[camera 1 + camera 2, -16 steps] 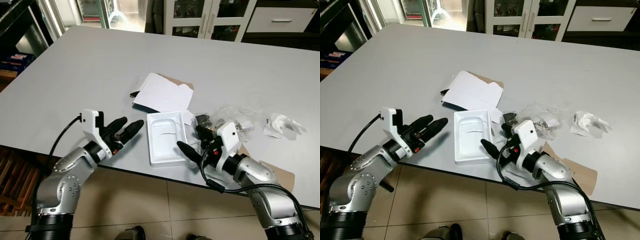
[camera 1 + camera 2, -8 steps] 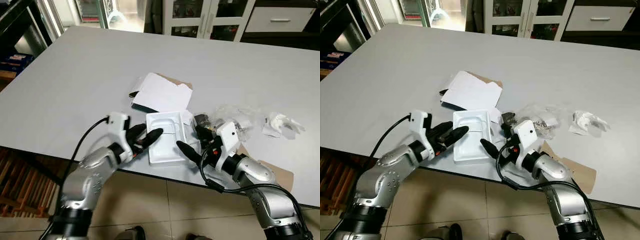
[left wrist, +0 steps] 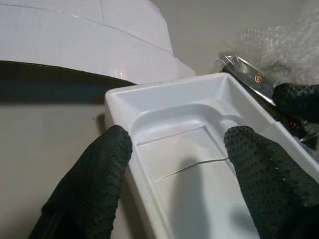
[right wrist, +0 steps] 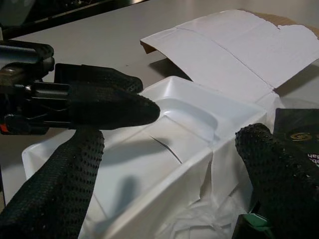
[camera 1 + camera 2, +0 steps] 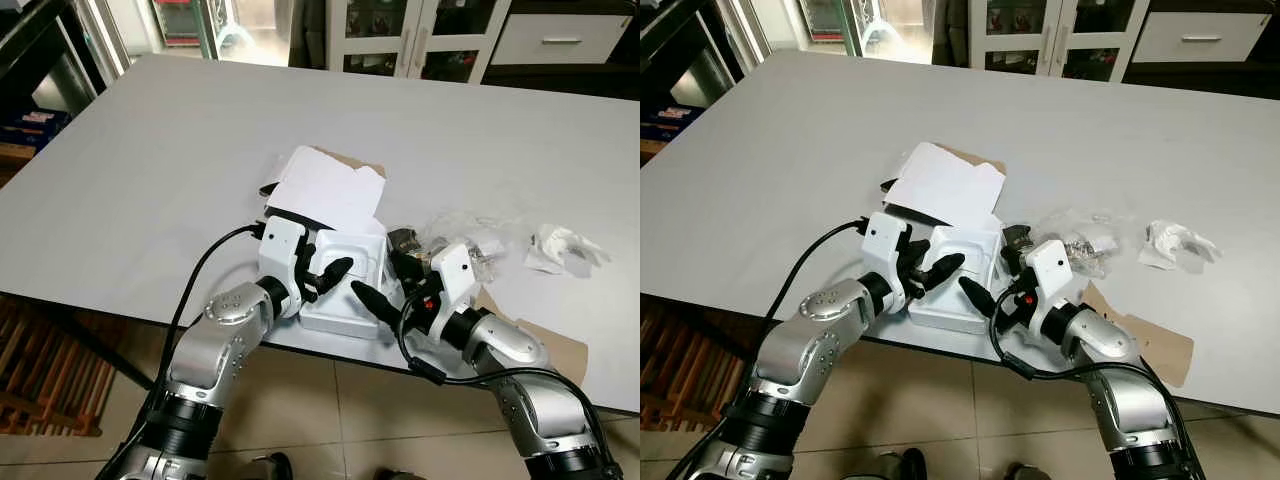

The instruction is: Picking trash to rubbish bin

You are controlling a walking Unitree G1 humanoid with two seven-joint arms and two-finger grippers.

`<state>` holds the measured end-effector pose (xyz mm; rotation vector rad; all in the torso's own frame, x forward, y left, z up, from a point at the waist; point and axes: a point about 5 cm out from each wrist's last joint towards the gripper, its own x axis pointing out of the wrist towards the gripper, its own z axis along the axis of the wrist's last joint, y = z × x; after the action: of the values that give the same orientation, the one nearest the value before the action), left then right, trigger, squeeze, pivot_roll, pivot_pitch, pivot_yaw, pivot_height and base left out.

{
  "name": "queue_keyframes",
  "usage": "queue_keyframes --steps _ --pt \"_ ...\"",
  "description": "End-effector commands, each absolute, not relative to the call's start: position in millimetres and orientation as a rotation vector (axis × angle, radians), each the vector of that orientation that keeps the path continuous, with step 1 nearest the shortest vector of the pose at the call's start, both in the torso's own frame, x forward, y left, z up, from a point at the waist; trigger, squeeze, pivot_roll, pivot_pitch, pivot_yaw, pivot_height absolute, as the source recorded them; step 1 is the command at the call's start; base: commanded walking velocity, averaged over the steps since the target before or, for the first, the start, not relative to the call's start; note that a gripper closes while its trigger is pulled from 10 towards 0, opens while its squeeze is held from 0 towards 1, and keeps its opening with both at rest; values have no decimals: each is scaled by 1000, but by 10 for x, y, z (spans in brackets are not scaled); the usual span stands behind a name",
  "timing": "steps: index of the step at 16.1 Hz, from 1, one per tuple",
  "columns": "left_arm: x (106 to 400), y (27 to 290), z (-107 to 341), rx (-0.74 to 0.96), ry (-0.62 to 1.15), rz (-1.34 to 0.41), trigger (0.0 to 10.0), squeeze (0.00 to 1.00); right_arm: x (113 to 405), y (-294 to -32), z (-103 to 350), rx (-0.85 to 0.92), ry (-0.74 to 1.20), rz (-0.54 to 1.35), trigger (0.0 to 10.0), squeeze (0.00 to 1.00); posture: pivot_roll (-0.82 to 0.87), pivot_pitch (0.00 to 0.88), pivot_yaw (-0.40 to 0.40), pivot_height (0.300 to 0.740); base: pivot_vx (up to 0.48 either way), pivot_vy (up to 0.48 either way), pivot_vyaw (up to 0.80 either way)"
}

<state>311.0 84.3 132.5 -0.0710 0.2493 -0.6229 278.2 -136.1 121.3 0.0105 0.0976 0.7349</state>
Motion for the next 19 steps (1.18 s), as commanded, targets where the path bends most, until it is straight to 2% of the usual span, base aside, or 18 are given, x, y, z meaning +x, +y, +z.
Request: queue_keyframes --steps 1,19 --pt "3093 874 1190 -33 323 -599 0 0 2768 -1348 1221 15 92 738 10000 0 -66 133 63 740 0 0 0" --pt "3069 850 1185 88 350 -626 0 0 2768 -1323 1210 22 91 730 10000 0 -66 139 73 740 0 0 0"
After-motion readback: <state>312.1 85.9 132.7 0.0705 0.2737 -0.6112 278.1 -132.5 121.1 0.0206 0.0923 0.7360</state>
